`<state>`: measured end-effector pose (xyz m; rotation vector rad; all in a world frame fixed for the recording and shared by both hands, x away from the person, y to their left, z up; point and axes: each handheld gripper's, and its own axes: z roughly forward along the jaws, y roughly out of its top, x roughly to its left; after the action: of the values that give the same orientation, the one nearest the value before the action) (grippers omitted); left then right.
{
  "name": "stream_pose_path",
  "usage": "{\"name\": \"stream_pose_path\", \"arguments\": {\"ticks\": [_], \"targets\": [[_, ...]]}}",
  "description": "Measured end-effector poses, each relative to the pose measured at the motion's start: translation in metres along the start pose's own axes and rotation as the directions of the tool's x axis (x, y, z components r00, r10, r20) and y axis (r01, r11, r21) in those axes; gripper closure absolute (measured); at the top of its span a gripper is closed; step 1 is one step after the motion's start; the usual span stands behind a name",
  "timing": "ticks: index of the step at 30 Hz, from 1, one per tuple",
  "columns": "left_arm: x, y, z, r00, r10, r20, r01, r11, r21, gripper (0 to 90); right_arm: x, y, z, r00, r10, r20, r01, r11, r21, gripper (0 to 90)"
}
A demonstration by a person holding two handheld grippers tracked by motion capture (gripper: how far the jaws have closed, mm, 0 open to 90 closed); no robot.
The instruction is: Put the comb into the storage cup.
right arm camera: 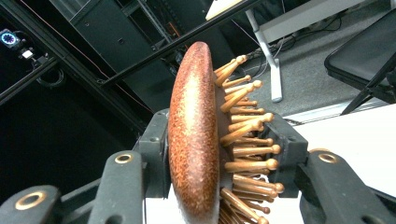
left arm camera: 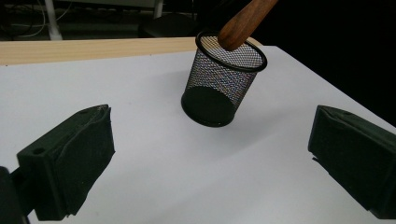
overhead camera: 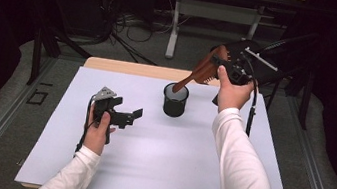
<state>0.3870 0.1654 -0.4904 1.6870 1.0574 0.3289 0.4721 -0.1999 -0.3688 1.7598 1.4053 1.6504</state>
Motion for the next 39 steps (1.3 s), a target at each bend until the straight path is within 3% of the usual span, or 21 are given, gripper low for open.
{"name": "stream_pose_path", "arguments": {"ticks": [39], "targets": [[0.003, 0.001, -0.002, 0.9999, -0.016, 0.003, 0.016, 0.9998, -0.013, 0.4, -0.006, -0.022, 0.020, 0.9993, -0.004, 0.037, 0.002, 0.999, 0.038, 50.4]]}}
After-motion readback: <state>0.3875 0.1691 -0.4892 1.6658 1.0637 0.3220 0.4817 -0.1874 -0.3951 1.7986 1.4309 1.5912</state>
